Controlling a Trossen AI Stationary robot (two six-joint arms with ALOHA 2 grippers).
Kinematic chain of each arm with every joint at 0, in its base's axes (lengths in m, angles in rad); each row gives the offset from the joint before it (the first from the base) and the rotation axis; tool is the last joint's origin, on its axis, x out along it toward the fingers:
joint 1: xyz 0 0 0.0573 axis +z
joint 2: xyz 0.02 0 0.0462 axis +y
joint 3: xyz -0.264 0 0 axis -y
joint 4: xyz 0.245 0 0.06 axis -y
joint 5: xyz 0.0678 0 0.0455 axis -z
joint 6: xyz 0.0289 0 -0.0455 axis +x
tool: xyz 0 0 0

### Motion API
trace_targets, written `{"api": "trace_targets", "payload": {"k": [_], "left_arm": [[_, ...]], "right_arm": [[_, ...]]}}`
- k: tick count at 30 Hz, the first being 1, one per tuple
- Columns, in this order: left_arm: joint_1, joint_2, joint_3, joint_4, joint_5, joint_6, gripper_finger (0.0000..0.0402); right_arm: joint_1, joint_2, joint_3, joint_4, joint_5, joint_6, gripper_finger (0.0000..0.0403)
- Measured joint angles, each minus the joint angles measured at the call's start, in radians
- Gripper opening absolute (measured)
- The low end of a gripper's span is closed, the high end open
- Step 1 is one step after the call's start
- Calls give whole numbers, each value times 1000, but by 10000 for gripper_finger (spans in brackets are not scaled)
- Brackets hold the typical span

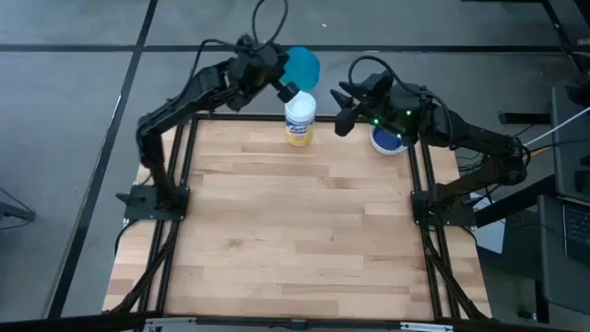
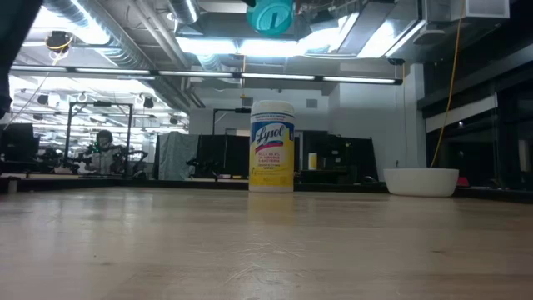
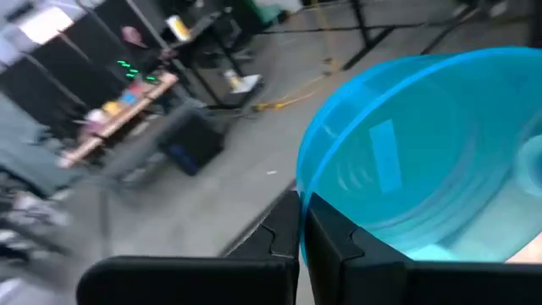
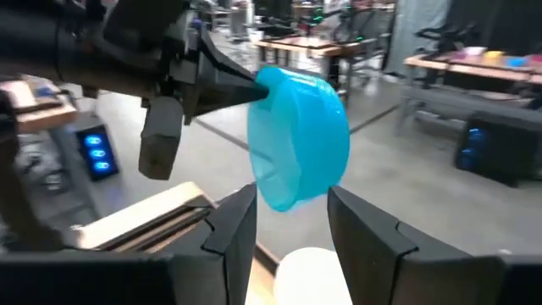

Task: Nest bowls inside each other
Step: Stack the blue bowl on top of the dark blue bowl

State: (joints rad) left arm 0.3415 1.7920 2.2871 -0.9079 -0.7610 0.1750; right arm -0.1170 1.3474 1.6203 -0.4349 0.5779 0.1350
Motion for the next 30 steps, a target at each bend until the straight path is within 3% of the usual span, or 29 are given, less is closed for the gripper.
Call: {"api": "trace_targets", "payload": {"k": [2,5,12,17,30], "left_arm": [[1,44,64,-34,-34,34,2],[0,58,48,-18,-83,74,2],[-28,64,45,52,-86,73,2],[-47,64,46,157,-87,154,3],[-45,64,46,147,-82,184,3]], "right_arm": [[2,0,0,1,32,-15,148],[0,0,0,3,47,-17,148],[-30,22,0,5,113,-16,148],[-53,59,0,7,90,-15,148],[-58,111,10,45,121,-9,148]]}}
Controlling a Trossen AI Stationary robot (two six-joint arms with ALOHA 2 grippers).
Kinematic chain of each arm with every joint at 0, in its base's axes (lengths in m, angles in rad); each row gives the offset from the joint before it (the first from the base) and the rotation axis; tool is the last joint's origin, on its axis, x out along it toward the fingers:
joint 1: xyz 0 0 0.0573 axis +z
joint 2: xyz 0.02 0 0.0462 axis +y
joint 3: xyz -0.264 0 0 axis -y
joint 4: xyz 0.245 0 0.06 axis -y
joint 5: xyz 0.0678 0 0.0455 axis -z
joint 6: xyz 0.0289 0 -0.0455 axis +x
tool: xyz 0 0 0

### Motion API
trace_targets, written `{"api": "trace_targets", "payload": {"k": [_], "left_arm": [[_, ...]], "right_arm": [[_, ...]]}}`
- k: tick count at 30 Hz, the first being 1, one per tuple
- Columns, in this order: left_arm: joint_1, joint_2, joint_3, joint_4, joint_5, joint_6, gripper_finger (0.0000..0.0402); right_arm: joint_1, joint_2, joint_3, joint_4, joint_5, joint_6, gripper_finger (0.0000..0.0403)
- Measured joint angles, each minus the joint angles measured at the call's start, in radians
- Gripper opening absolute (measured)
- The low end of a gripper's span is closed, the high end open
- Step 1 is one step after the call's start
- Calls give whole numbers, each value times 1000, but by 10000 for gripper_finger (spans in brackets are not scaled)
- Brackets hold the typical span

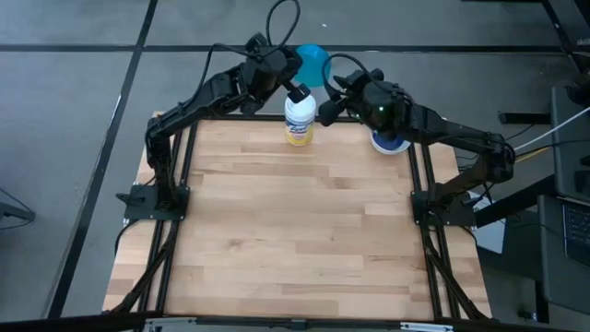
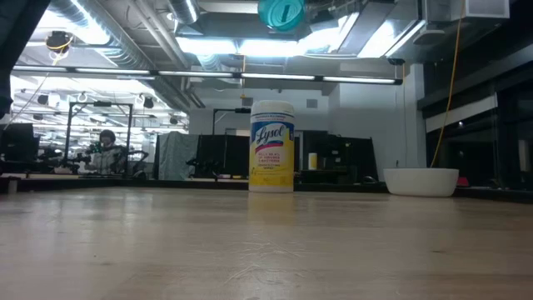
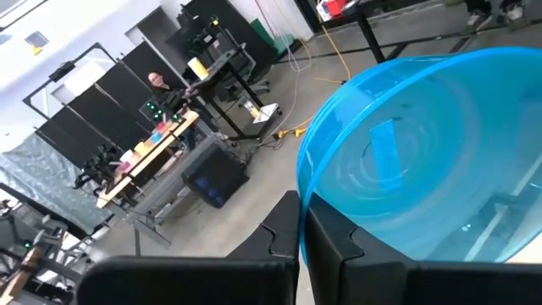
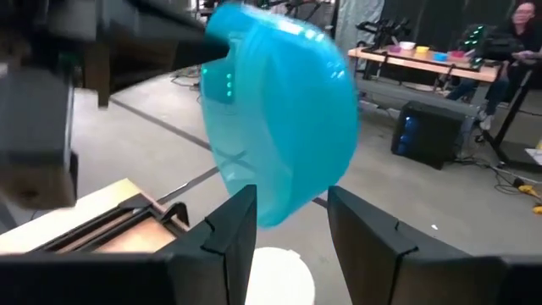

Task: Nest bowls inside each other
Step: Stack the blue bowl on top of the dark blue bowl

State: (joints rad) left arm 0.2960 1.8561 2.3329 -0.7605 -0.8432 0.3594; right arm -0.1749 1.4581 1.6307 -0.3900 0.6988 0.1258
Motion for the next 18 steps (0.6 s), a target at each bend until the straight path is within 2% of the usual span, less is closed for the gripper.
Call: {"api": "trace_targets", "payload": {"k": [9,18], "left_arm": [[0,0,0,2,54,-19,3],[8,0,0,1,86,-25,3]], "right_arm": [[-25,0,41,0,18,-22,148],[-47,13,42,21,-33,-7,141]]}}
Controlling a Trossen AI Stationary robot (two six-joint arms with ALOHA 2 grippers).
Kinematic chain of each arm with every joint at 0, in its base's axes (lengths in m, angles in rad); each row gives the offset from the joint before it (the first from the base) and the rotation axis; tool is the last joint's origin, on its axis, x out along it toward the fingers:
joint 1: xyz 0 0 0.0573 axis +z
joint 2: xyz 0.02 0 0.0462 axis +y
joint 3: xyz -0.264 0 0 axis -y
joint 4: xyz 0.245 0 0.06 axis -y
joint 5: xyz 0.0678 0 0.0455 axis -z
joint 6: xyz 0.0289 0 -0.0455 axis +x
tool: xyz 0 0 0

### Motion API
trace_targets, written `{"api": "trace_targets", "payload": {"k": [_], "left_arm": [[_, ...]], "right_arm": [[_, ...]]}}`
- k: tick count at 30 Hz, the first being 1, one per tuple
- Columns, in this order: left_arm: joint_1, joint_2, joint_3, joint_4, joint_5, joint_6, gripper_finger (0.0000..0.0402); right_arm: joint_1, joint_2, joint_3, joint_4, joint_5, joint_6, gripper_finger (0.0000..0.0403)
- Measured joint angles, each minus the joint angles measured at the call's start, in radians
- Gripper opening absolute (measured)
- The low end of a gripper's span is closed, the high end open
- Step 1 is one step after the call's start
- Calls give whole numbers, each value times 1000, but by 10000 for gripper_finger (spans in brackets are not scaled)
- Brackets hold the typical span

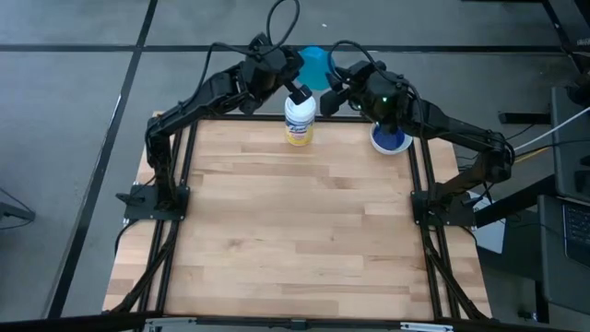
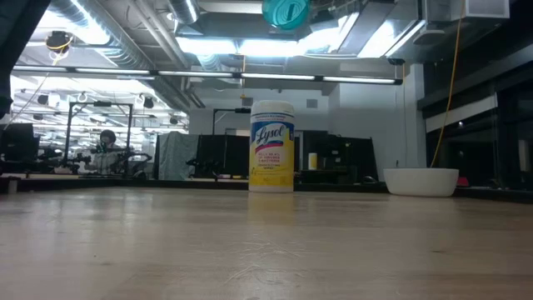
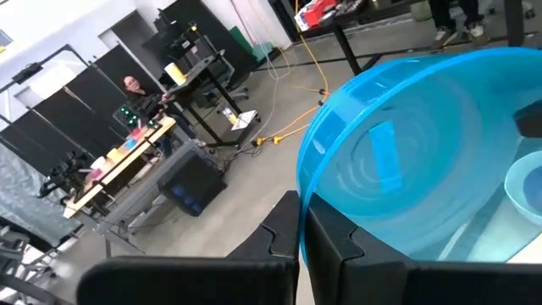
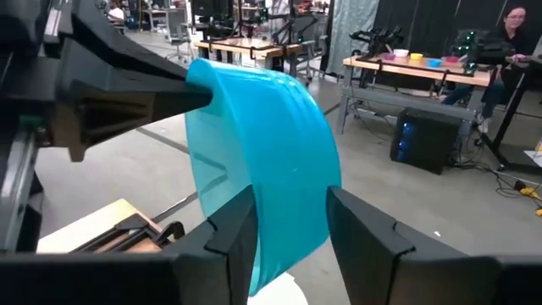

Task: Nest bowls inside each other
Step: Stack the blue bowl on top of the dark blue bowl

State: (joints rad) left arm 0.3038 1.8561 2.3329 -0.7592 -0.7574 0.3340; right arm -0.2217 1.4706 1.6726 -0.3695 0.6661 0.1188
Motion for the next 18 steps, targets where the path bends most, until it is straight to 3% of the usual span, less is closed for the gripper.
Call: {"api": "trace_targets", "payload": {"k": [2,7,14,18], "left_arm": [[7,0,0,0,16,1,3],[16,-2,0,-2,76,-21,3],[25,-10,2,-2,161,64,41],[37,-6,0,-9,285,95,97]], "right_arm": [[0,1,0,0,-1,0,122],[-6,1,0,-6,11,-15,18],[-17,0,0,-47,-29,11,4],[-24,2,0,-111,-159,77,2]]}}
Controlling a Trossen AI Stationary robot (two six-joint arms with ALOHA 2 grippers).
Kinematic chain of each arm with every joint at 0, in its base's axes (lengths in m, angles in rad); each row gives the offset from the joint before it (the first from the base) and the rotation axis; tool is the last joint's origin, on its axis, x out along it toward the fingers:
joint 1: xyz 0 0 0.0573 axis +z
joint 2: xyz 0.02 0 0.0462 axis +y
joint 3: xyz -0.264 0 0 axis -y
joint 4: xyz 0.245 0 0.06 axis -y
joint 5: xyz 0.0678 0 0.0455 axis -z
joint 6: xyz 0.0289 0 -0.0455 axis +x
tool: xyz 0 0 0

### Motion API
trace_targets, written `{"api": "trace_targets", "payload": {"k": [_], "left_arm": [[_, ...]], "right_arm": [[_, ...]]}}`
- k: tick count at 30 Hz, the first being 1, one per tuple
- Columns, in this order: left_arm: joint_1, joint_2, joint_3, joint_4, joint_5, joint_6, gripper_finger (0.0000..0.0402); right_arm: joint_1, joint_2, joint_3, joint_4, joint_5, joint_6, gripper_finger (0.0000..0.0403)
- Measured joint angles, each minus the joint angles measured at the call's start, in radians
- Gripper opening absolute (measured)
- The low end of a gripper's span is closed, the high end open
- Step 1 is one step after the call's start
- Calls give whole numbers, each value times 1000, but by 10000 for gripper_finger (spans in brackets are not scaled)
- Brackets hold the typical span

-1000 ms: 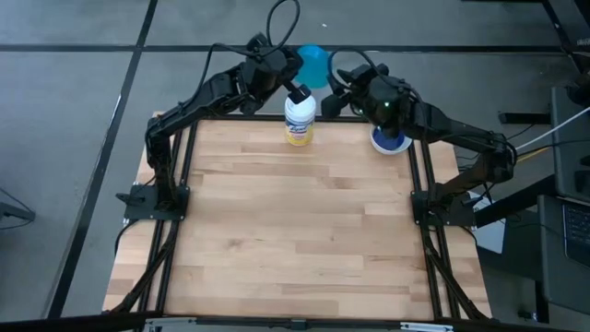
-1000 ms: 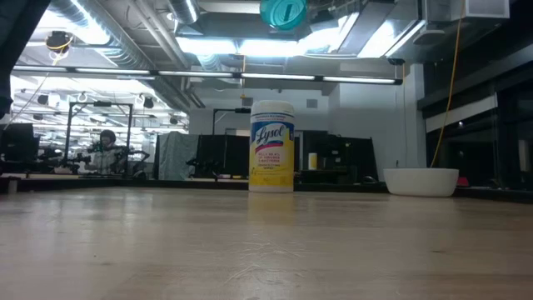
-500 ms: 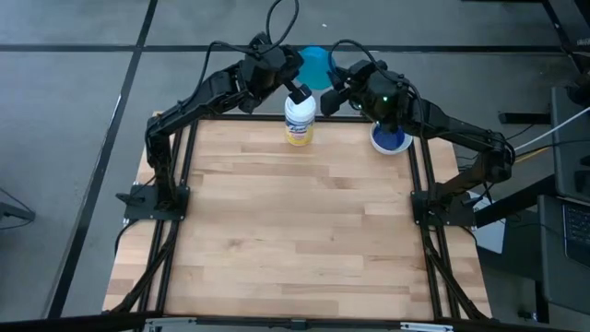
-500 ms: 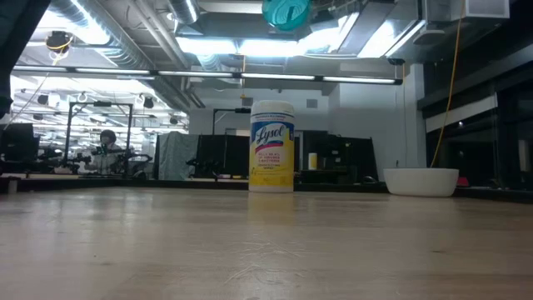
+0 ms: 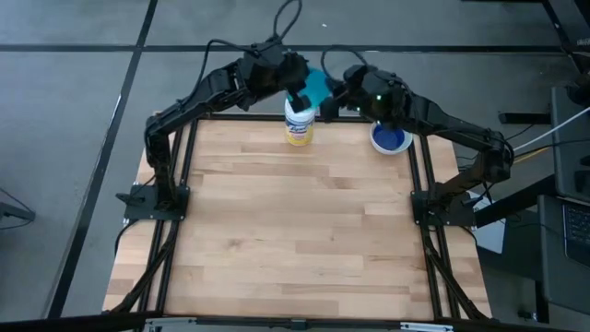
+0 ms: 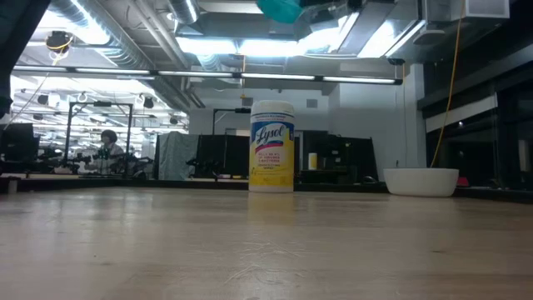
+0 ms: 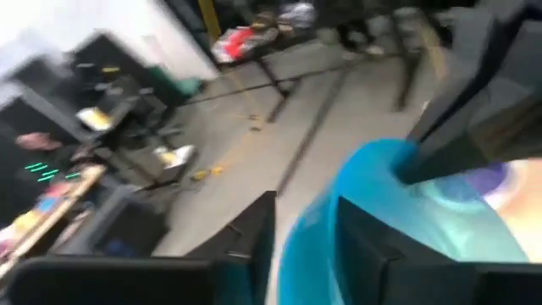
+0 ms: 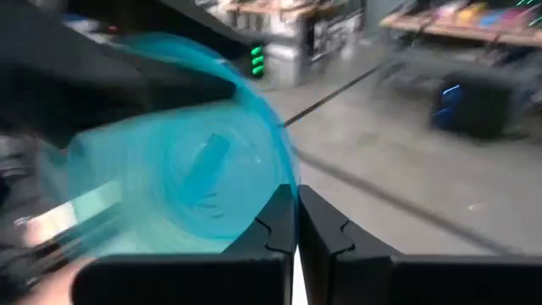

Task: Nest bowls inside each other
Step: Stack the blue bowl on top of the dark blue bowl

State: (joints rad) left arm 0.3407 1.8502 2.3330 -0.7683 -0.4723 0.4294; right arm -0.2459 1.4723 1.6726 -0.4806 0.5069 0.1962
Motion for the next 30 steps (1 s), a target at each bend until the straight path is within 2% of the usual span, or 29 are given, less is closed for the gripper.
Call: {"api": "trace_targets", "payload": {"k": [4,9,13,18,25,30], "left_arm": [[10,0,-3,-14,110,1,150],[-3,-10,-1,-15,104,22,183],[-4,-35,-1,-2,102,41,184],[-4,-100,-1,7,112,5,178],[-13,-225,1,-45,100,-64,178],[-14,-313,0,-137,100,-125,178]], "right_arm": [[-31,-2,4,-83,-48,64,2],[-87,-2,2,-242,-40,78,1],[-146,-2,-12,-415,-39,90,1],[-256,-3,-61,-506,-74,91,1],[-424,-6,-232,-529,-156,89,1],[-494,-19,-327,-524,-153,159,1]]}}
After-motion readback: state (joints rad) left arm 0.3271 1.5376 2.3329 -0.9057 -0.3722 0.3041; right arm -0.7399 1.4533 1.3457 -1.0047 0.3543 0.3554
